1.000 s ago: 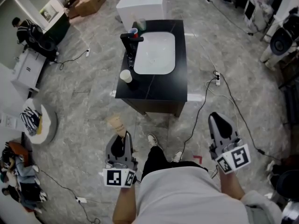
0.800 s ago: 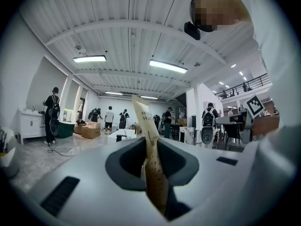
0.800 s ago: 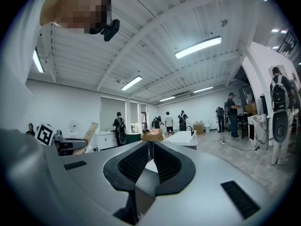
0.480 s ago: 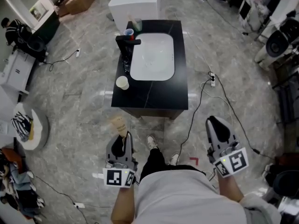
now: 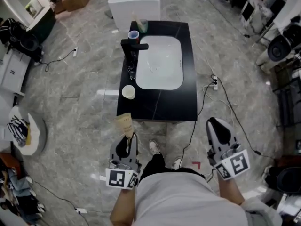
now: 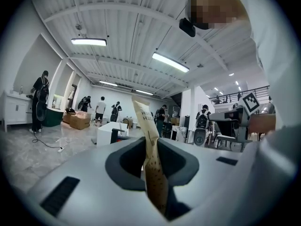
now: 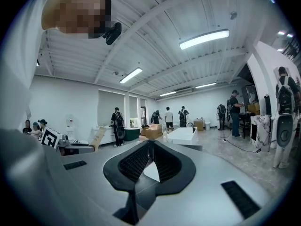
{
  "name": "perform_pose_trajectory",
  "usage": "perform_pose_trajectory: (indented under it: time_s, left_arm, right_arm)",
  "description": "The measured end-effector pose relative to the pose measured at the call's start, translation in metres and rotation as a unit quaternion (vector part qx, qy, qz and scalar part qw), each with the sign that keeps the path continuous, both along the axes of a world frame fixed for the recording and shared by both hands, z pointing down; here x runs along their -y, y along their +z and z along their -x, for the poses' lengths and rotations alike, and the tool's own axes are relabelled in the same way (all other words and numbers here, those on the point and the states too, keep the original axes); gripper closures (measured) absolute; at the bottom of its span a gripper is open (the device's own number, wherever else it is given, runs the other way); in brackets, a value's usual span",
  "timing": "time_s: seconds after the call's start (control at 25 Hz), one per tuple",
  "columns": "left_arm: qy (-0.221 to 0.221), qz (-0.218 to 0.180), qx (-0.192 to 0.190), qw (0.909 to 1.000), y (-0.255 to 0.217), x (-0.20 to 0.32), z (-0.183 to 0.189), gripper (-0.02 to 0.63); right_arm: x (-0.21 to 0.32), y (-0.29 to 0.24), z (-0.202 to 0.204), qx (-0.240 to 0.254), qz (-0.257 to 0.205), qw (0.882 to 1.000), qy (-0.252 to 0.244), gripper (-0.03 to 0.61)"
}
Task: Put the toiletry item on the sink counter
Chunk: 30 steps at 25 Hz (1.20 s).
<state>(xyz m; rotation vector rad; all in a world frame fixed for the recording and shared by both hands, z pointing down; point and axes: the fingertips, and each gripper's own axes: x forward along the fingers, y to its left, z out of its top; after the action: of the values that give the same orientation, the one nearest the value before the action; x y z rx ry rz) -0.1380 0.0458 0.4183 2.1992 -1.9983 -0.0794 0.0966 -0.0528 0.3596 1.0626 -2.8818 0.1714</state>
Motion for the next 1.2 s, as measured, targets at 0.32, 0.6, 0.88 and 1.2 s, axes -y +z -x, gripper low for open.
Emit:
perform_pose_trajectory:
  time_s: [0.32, 0.6, 0.88, 1.2]
  left_arm:
    - [0.017, 0.017, -0.027, 0.9994, 0.026, 0.024, 0.031, 0.56]
    - [0.044, 0.029, -0.048, 0.9974, 0.042, 0.047, 0.053, 0.56]
    - [0.077, 0.034, -0.065, 0.9943, 0.052, 0.063, 0.044, 0.56]
    - [0.101, 0.035, -0.066, 0.992, 0.056, 0.081, 0.019, 0.56]
  right_arm:
    - [0.021, 0.005, 0.045, -0.018, 0.006, 1.0, -0.003, 0.526]
    - [0.03, 0.002, 0.066, -0.032, 0.013, 0.999, 0.014, 0.526]
    - [0.03, 0.001, 0.069, -0.039, 0.019, 0.999, 0.029, 0.526]
    - [0.036, -0.002, 0.055, -0.034, 0.017, 0.999, 0.039, 0.526]
